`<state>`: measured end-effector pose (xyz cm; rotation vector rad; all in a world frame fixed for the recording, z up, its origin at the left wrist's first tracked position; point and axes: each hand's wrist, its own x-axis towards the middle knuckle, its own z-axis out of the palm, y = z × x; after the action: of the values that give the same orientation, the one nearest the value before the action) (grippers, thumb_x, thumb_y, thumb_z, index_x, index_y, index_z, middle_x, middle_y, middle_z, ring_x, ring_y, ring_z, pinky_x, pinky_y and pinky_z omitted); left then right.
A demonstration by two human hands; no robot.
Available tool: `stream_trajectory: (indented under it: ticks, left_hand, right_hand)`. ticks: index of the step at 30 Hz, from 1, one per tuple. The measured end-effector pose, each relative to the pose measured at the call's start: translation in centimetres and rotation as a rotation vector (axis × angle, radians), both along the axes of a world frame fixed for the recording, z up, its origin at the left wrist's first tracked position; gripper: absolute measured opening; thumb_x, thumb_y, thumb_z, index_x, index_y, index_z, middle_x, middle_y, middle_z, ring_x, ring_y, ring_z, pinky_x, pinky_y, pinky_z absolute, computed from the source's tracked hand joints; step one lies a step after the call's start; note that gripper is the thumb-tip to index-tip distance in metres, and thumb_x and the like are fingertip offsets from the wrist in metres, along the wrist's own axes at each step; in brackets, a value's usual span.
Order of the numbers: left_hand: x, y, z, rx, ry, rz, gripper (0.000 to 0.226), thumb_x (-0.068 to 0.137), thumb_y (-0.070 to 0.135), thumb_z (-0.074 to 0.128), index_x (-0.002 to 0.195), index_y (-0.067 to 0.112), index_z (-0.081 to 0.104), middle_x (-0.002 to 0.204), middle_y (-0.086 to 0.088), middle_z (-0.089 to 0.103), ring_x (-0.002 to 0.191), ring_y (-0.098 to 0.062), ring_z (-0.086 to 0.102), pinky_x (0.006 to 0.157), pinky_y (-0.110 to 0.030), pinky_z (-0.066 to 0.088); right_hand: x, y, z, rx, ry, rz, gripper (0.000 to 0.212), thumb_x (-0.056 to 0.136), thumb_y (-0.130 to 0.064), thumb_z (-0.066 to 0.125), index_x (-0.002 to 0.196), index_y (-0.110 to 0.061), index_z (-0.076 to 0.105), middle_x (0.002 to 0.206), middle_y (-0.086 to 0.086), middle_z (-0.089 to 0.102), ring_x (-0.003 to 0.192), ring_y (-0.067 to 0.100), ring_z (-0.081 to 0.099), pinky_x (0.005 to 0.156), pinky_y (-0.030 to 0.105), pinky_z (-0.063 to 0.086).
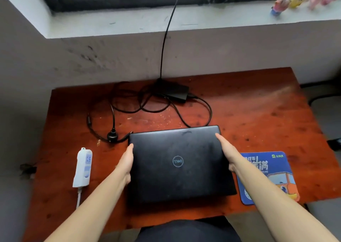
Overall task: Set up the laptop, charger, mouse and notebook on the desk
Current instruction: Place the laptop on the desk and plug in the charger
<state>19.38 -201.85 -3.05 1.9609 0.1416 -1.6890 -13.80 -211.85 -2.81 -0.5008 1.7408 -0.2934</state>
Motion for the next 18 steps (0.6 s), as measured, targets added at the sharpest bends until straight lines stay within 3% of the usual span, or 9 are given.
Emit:
stream_trajectory:
  ticks: [3, 8, 11, 14, 18]
  left_hand:
    - [-0.7, 0.1, 0.1, -0.005, -0.086, 0.007, 0.088, 0.074, 0.079, 0.047, 0.145, 0.027, 0.047, 0.154, -0.004, 0.043, 0.138, -0.029, 0.043, 0.113, -0.051, 0.037]
    - [-1.8, -0.2, 0.2, -0.015, -0.085, -0.002, 0.089, 0.072, 0.081, 0.046, 0.143, 0.028, 0.051, 0.147, -0.003, 0.052, 0.132, -0.030, 0.050, 0.111, -0.052, 0.039]
    - [-2.7, -0.6, -0.1, -0.004, -0.119, -0.018, 0.097, 0.069, 0.084, 0.044, 0.149, 0.029, 0.041, 0.159, -0.003, 0.034, 0.145, -0.029, 0.033, 0.117, -0.053, 0.029]
    - [-3.3, -0.7, -0.4, -0.014, -0.141, -0.010, 0.097, 0.072, 0.083, 0.041, 0.151, 0.029, 0.037, 0.160, -0.003, 0.032, 0.146, -0.029, 0.030, 0.118, -0.055, 0.027]
    - [-3.4, -0.6, -0.6, -0.018, -0.151, -0.033, 0.095, 0.073, 0.084, 0.039, 0.150, 0.027, 0.040, 0.156, -0.002, 0.041, 0.142, -0.030, 0.038, 0.116, -0.055, 0.030]
  right_hand:
    - [-0.3, -0.2, -0.4, -0.029, 0.006, 0.032, 0.095, 0.072, -0.079, 0.061, 0.146, -0.020, 0.050, 0.146, 0.001, 0.054, 0.129, 0.027, 0.051, 0.108, 0.043, 0.040]
    - [-1.5, 0.4, -0.8, -0.044, 0.025, 0.037, 0.105, 0.068, -0.078, 0.063, 0.153, -0.020, 0.039, 0.153, 0.001, 0.047, 0.135, 0.029, 0.047, 0.108, 0.046, 0.039]
    - [-2.3, 0.9, -0.6, -0.037, 0.058, 0.024, 0.110, 0.065, -0.078, 0.066, 0.155, -0.023, 0.033, 0.157, 0.003, 0.041, 0.140, 0.031, 0.041, 0.113, 0.052, 0.037]
    - [-2.8, 0.8, -0.4, -0.056, 0.100, 0.042, 0.111, 0.060, -0.082, 0.066, 0.153, -0.030, 0.036, 0.159, 0.007, 0.035, 0.144, 0.033, 0.034, 0.115, 0.054, 0.034]
    - [-3.0, 0.2, -0.1, -0.060, 0.094, 0.079, 0.095, 0.063, -0.081, 0.065, 0.142, -0.029, 0.052, 0.149, 0.006, 0.049, 0.135, 0.032, 0.046, 0.113, 0.052, 0.039]
